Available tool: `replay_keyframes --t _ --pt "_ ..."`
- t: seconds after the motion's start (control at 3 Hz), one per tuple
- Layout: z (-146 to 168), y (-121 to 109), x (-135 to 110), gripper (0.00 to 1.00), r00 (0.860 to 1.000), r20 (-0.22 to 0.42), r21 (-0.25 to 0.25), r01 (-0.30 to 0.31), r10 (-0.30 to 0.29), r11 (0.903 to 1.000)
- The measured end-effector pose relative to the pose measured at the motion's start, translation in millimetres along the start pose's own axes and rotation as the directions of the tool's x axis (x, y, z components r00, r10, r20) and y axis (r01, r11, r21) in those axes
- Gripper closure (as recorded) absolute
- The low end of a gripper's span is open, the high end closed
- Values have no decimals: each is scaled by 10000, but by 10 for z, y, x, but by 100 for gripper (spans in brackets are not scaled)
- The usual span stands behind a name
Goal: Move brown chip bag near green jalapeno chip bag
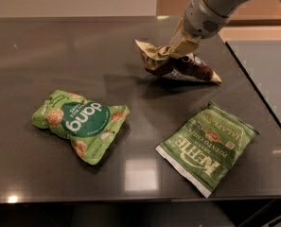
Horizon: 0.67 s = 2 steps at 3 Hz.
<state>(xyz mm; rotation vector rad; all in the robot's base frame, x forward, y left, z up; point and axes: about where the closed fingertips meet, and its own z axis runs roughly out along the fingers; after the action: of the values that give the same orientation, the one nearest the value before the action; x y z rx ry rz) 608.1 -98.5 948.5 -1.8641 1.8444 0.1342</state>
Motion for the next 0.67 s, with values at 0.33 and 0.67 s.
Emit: replay_keyframes --t 0.33,0.67 --pt "-276 221 121 100 9988 -406 -165 271 -277 9995" --pt "-520 370 321 100 9953 -888 -261 374 -395 9990"
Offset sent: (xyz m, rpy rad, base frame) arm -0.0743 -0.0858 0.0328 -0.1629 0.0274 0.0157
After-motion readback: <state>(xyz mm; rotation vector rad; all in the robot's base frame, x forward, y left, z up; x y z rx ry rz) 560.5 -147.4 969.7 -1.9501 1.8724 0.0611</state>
